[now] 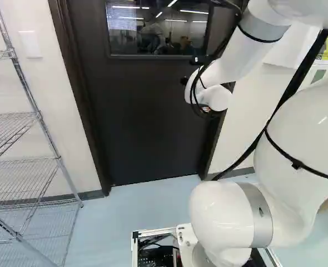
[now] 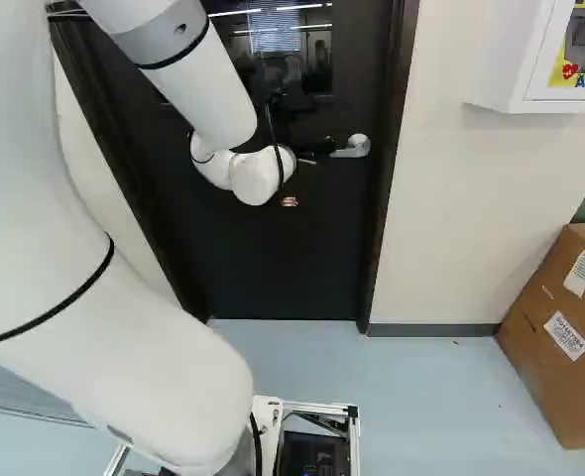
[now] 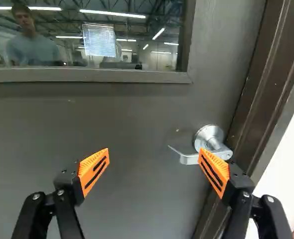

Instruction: Open the door and move inside

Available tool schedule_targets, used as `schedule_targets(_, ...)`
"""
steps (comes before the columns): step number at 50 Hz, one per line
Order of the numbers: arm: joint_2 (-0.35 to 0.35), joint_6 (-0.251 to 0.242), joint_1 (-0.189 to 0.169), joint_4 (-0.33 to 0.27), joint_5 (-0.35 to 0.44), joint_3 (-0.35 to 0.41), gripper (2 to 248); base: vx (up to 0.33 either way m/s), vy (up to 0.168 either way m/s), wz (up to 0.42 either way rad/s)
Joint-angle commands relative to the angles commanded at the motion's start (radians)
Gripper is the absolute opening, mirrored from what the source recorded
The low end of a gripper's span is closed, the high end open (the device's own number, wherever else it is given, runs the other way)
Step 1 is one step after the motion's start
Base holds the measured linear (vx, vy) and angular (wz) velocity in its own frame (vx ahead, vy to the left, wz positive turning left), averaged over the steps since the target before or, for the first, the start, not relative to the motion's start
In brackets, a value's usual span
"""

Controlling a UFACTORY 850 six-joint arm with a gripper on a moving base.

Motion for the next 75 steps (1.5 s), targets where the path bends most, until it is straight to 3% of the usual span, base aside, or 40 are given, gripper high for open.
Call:
schedule_targets(18, -0.029, 0.0, -0.02, -0.056, 0.0, -0.062, 247, 0.0, 0.0, 0.0)
schedule_targets(75, -0.141, 0.0, -0.022, -0.059, 0.0, -0.153, 247, 0.0, 0.0, 0.0)
